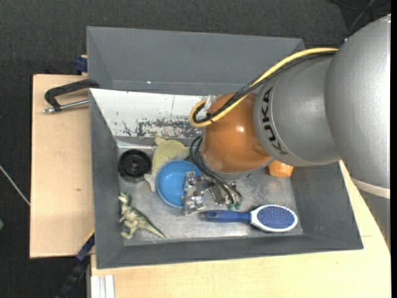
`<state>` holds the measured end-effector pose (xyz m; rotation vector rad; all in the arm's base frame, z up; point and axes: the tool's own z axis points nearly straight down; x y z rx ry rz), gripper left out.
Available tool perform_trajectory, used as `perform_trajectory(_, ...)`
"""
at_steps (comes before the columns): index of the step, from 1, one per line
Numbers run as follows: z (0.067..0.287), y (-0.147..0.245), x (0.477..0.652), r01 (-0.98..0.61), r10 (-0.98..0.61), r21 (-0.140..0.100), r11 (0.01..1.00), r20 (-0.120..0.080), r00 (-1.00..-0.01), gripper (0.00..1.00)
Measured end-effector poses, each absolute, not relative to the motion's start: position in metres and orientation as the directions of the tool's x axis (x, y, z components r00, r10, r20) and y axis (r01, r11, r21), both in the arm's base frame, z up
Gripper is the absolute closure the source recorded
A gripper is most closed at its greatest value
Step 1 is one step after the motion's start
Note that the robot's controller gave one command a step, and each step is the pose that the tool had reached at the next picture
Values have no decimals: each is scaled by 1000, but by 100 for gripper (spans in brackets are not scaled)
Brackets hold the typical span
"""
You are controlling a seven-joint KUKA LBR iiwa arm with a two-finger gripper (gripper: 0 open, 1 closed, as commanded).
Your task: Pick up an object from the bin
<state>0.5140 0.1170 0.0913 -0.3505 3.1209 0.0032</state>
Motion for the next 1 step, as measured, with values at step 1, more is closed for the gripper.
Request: perform_trajectory(1, 224, 112, 569, -180, -180, 1, 984, -17, -984, 100)
